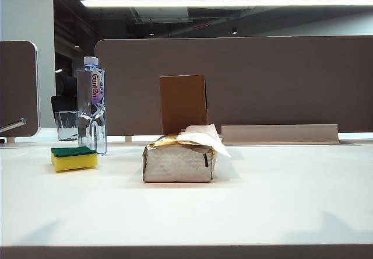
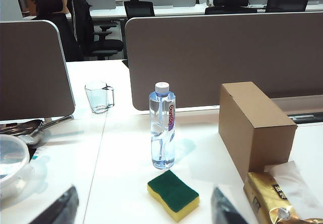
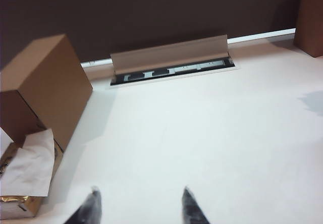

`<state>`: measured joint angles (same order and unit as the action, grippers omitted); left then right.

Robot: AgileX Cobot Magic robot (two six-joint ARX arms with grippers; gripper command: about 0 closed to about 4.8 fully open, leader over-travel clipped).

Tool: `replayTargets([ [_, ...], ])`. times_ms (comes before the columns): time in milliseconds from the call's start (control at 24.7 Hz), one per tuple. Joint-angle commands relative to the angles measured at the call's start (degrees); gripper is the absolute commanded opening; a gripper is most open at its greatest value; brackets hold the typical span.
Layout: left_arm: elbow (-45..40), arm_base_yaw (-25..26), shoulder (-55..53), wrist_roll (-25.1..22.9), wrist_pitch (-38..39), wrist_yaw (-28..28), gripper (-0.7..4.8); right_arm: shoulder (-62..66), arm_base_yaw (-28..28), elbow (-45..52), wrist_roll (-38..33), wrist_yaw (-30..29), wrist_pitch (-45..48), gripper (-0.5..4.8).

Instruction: Move the sponge from right to left to wipe the table, avoiding obstacles on the table, and finally reaching the bottle of mineral water.

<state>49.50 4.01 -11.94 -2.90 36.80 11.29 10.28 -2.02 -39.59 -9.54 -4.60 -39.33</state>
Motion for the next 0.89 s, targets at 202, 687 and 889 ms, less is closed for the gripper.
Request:
replayTargets([
  [202, -9.07, -0.15, 5.14, 3.50, -4.39, -0.11, 3.24, -2.38, -0.02, 3.87, -1.22, 0.68, 4.44, 1.83],
  [687, -21.20, -5.68, 7.67, 3.89, -11.34, -5.09, 2.15, -5.31, -0.02, 13.62, -2.60, 1.16, 10.71, 0.19],
  [889, -25.70, -5.68, 7.85, 3.80, -14.73, -5.09, 1.82, -9.66, 0.00, 19.76, -4.98, 2.10, 13.90, -0.04],
])
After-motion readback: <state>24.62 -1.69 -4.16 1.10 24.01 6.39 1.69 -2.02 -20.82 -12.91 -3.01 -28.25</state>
